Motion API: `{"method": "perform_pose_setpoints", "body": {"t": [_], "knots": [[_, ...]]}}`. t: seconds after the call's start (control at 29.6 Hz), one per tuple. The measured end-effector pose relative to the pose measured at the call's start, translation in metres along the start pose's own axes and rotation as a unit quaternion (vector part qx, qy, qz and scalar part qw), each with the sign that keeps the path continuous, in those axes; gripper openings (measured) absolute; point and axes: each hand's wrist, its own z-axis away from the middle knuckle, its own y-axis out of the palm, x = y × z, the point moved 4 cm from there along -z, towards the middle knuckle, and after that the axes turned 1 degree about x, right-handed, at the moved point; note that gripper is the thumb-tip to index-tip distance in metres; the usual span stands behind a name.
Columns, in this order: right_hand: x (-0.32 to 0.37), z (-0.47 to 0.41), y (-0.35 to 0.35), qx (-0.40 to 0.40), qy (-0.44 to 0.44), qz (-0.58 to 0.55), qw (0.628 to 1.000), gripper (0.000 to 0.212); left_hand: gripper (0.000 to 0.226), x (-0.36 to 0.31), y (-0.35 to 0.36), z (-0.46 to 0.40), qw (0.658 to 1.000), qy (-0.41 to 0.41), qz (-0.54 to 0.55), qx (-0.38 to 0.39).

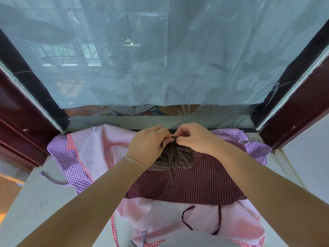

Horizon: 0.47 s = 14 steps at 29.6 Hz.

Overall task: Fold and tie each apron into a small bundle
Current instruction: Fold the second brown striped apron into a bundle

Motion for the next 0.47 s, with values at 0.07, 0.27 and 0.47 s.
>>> {"method": "perform_pose_setpoints", "body": {"t": [0.07,0.27,0.47], "knots": [[0.002,0.002,0.004,-0.031,-0.012,0.040,0.999,0.007,0.037,0.004,-0.001,-0.004,1.000,-0.003,-0.013,0.010],[0.013,0.010,0.004,-0.113,-0.057,0.221,0.967,0.011,0.034,0.004,-0.005,-0.007,0.997,0.045,-0.012,0.055],[0.014,0.024,0.008,-0.126,-0.058,0.271,0.953,0.012,0.029,0.012,-0.009,-0.006,0.987,0.069,-0.004,0.147]]}}
